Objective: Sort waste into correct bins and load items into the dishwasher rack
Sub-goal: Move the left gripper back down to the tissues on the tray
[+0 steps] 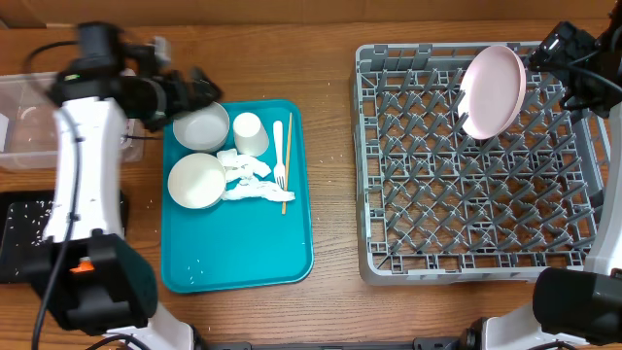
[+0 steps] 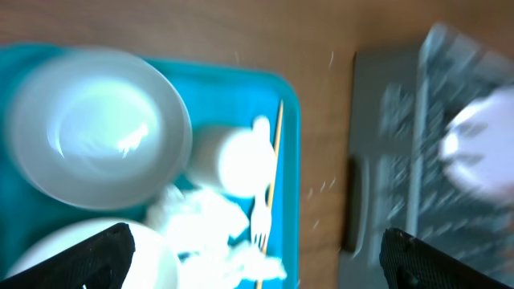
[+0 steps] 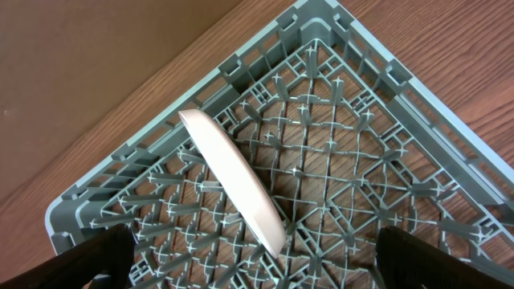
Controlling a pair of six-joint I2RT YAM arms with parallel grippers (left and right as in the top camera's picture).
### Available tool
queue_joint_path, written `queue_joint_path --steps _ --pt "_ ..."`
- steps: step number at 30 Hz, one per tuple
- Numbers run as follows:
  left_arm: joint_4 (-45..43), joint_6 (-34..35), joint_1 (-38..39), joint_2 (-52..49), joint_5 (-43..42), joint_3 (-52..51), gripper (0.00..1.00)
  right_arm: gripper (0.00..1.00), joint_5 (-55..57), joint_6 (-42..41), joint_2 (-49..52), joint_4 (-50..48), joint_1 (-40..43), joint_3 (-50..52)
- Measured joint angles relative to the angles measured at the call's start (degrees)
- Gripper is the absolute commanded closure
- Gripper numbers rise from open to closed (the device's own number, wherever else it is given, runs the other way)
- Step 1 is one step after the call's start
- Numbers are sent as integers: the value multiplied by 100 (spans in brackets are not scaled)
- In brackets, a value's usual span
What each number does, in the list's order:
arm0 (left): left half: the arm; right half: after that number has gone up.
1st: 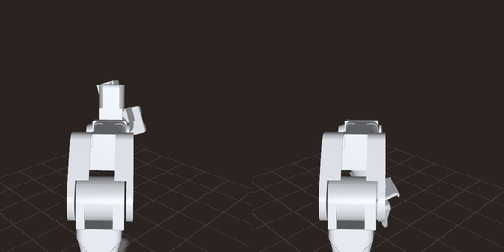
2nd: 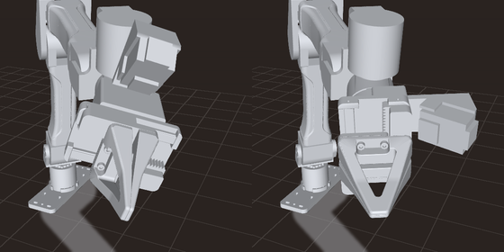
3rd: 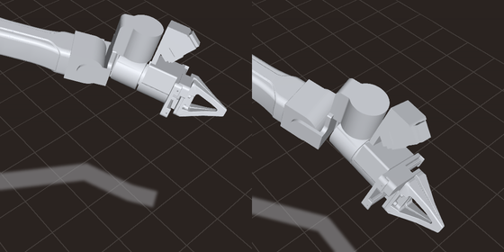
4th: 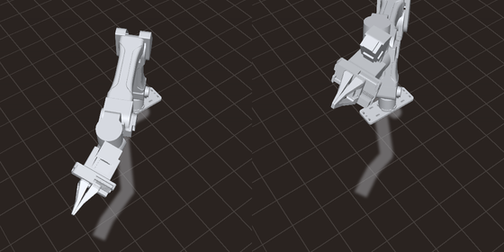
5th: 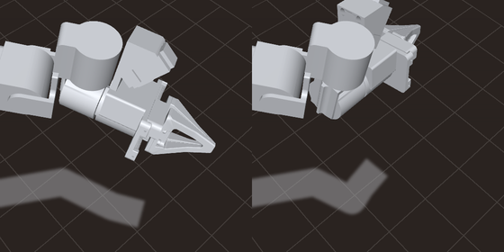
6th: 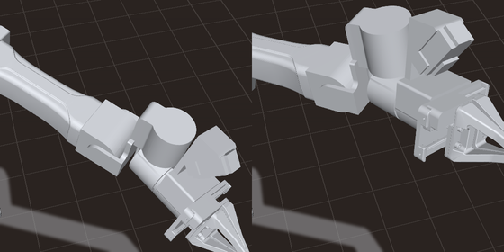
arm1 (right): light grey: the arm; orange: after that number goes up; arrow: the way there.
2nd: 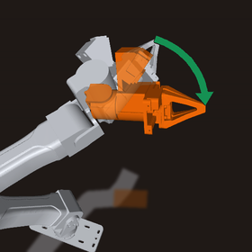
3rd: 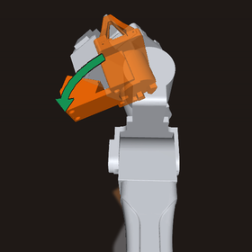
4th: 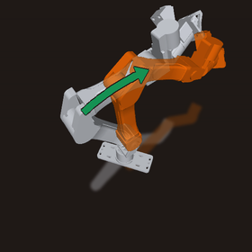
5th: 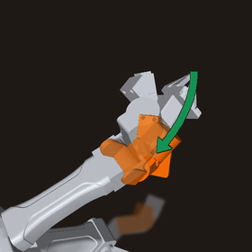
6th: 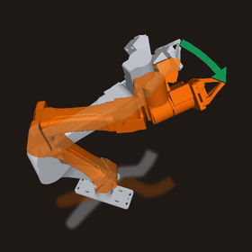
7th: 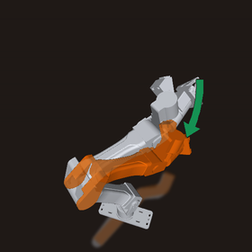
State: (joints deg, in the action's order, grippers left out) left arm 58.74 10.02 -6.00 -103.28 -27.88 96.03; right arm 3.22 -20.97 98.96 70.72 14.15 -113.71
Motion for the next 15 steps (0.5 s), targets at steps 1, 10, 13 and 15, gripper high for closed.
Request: queue_joint_path --steps 1,10,13,15 --pt "76 -22 238 0 232 0 0 0 -2 0 0 4 0 0" --pt "514 -487 1663 0 2179 -17 1 0 -2 2 0 4 0 0" --pt "586 -863 1897 0 2393 -114 1 0 0 0 0 0 0 0" --pt "623 -1196 2015 0 2463 -229 0 0 -2 0 0 4 0 0"
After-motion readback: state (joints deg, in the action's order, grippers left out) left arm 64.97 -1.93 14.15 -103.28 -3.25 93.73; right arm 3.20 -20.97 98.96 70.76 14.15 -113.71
